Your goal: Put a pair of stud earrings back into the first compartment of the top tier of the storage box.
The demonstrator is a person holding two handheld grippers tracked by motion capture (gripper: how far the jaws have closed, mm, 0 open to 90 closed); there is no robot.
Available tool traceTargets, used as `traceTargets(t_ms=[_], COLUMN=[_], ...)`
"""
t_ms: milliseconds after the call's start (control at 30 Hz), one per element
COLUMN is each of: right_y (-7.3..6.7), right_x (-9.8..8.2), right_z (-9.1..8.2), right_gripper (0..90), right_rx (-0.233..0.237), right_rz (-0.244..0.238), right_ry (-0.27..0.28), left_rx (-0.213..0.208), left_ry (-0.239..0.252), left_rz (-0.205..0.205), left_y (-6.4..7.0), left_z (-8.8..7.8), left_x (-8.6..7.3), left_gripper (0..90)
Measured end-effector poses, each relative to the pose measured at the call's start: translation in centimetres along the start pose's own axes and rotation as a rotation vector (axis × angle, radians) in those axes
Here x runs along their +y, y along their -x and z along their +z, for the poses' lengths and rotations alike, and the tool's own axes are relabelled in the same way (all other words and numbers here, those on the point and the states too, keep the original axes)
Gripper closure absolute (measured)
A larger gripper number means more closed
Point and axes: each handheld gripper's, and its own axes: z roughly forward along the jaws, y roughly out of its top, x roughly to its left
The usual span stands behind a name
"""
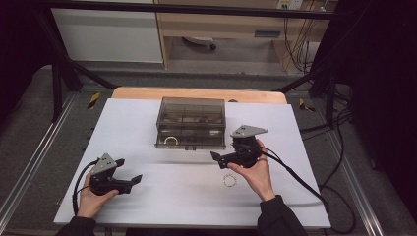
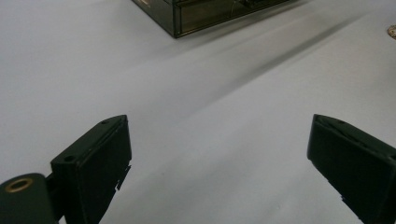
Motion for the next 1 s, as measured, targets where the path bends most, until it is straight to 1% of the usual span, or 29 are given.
traceTargets(t_ms=[167,200,233,300,467,533,700,767,833,967,1000], right_y=[0.7,1.0,1.3,1.4,2.1,2.3,2.4,2.5,2.5,2.6,2.5], right_x=[-1.8,-2.3,-3.0,-3.3,-5.3,-6.0,-7.6,-8.1,-8.8,-9.5,-9.7], right_z=[-0.7,-0.8,-0.8,-0.9,-0.7,-0.5,-0.1,0.1,0.2,0.4,0.4], right_gripper=[3.1,3.1,3.1,3.2,4.5,5.5,9.8,11.1,15.9,22.2,26.4], right_rx=[-0.006,-0.007,-0.007,-0.01,-0.014,-0.01,0.003,0.01,0.017,0.027,0.032], right_rz=[0.021,0.019,0.028,0.034,0.059,0.057,0.052,0.06,0.066,0.043,0.042], right_ry=[-0.013,-0.016,-0.023,-0.027,-0.052,-0.065,-0.1,-0.113,-0.126,-0.163,-0.169], left_rx=[0.001,0.001,0.0,0.001,0.0,0.0,0.001,0.001,0.0,-0.002,-0.002], left_ry=[-0.001,-0.001,-0.001,-0.001,-0.002,-0.001,-0.003,-0.002,-0.001,-0.002,-0.002], left_rz=[0.001,0.001,0.001,0.001,0.001,0.002,-0.002,-0.002,-0.001,-0.001,0.0], left_y=[0.0,0.0,0.0,0.0,0.0,0.0,0.0,0.0,0.0,0.1,0.1], left_z=[0.0,0.0,0.0,0.0,0.0,0.0,0.1,0.0,0.0,0.1,0.1], left_x=[0.0,0.0,0.0,0.0,0.0,0.0,0.0,0.0,0.0,0.0,0.0], left_gripper=[6.1,6.1,6.1,6.1,6.1,6.1,6.1,6.1,6.1,6.1,6.1])
